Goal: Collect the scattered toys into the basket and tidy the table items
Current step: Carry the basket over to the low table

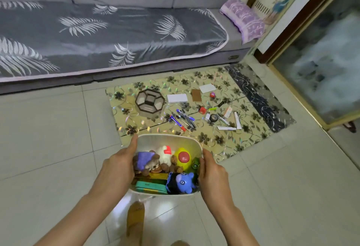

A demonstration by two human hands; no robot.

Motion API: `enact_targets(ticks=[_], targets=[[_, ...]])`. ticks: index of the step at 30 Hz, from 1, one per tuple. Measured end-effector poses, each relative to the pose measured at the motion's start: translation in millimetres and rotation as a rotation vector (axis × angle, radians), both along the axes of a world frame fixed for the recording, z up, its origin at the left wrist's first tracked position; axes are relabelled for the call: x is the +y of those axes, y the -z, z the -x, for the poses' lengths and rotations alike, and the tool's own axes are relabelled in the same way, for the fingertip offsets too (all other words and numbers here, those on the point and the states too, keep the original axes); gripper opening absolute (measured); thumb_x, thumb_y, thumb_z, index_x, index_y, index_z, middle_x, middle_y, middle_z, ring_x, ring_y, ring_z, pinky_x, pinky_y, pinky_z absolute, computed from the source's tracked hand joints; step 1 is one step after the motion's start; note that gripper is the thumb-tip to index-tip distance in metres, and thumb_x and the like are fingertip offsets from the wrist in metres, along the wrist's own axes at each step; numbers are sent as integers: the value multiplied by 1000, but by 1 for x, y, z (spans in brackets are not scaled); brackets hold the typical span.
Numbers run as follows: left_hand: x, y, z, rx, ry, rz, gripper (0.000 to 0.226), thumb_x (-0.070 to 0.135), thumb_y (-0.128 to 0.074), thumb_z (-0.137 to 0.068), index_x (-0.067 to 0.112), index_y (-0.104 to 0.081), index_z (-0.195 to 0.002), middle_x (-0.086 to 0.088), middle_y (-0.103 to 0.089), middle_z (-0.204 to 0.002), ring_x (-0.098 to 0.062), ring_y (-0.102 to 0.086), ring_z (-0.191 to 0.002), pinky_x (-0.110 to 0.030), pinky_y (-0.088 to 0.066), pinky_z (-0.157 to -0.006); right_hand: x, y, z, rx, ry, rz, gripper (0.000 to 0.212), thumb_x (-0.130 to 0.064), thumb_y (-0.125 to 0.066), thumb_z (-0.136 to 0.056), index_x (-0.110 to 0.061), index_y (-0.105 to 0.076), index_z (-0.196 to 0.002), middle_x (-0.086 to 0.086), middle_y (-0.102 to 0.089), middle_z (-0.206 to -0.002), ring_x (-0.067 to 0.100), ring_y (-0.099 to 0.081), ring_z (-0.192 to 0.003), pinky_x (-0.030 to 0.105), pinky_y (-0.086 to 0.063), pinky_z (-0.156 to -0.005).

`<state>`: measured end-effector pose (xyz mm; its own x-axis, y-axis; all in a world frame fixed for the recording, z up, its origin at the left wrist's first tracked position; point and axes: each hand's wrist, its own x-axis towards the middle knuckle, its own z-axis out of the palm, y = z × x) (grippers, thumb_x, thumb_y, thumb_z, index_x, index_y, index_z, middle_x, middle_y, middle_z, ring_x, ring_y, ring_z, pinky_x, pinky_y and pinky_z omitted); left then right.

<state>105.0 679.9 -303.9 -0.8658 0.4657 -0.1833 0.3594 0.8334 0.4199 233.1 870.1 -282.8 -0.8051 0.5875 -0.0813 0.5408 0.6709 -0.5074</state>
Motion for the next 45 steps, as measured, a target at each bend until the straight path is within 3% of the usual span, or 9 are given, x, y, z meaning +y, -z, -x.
enact_targets(ticks=[8, 18, 24, 27, 32, 34, 38, 42, 45], targets=[[78, 14, 58, 2, -153, -23, 82, 7, -45, -86, 35, 0, -149, -4, -63, -109, -25, -63, -87, -27, -35, -64, 103, 16, 94, -3, -168, 46, 26, -22, -35, -101, -19, -48, -124, 9, -65, -71, 30, -60, -64, 36, -45, -55], [149, 74, 30, -171, -537, 88, 93, 3, -51, -79, 34, 0, -150, 0, -59, -92, -23, -60, -73, -30, -48, -67, 191, 98, 162, -288, -531, 207, 38, -18, -40, -100, -25, -38, -137, 0, -60, -77, 10, -52, -60, 11, -28, -43], [171, 143, 42, -238, -673, 67, 95, -4, -45, -76, 34, -1, -150, -6, -61, -100, -28, -61, -79, -32, -47, -68, 201, 175, 192, -355, -542, 232, 34, -17, -42, -97, -32, -41, -127, 6, -64, -89, 18, -61, -75, 25, -45, -59], [168, 179, 56, -273, -716, 78, 95, -4, -48, -75, 37, -5, -149, -6, -61, -109, -29, -63, -86, -34, -49, -72, 195, 206, 208, -398, -564, 222, 32, -9, -40, -95, -28, -42, -121, 5, -57, -85, 21, -55, -72, 26, -40, -59], [157, 233, 65, -334, -774, 109, 92, -7, -43, -74, 37, -10, -147, -10, -59, -110, -26, -56, -78, -35, -48, -72, 179, 238, 223, -541, -645, 185, 37, -8, -34, -99, -21, -34, -135, -11, -30, -67, 0, -29, -52, 5, -38, -54], [154, 249, 67, -383, -820, 83, 88, -6, -40, -76, 40, -11, -145, -9, -57, -116, -21, -50, -77, -36, -49, -76, 167, 257, 223, -576, -566, 261, 38, -9, -35, -98, -21, -36, -134, -13, -38, -69, -3, -35, -57, 11, -37, -48], [147, 273, 59, -449, -846, 100, 90, -6, -43, -76, 41, -10, -145, -10, -52, -126, -20, -47, -71, -37, -48, -72, 149, 283, 210, -721, -489, 271, 53, -14, -37, -93, -34, -19, -139, 6, -63, -106, 19, -61, -92, 28, -49, -82], [140, 291, 54, -483, -804, 97, 95, -9, -48, -71, 36, -14, -148, -14, -46, -137, -35, -63, -82, -34, -39, -62, 147, 281, 210, -771, -524, 361, 59, -22, -39, -97, -28, -9, -147, 9, -60, -122, 25, -59, -110, 30, -45, -92], [142, 295, 58, -502, -796, 102, 88, -6, -45, -75, 36, -17, -147, -12, -45, -138, -41, -61, -102, -38, -44, -67, 150, 283, 221, -833, -495, 334, 64, -62, -15, -92, -37, 3, -148, 5, -47, -140, 19, -47, -128, 27, -33, -104]])
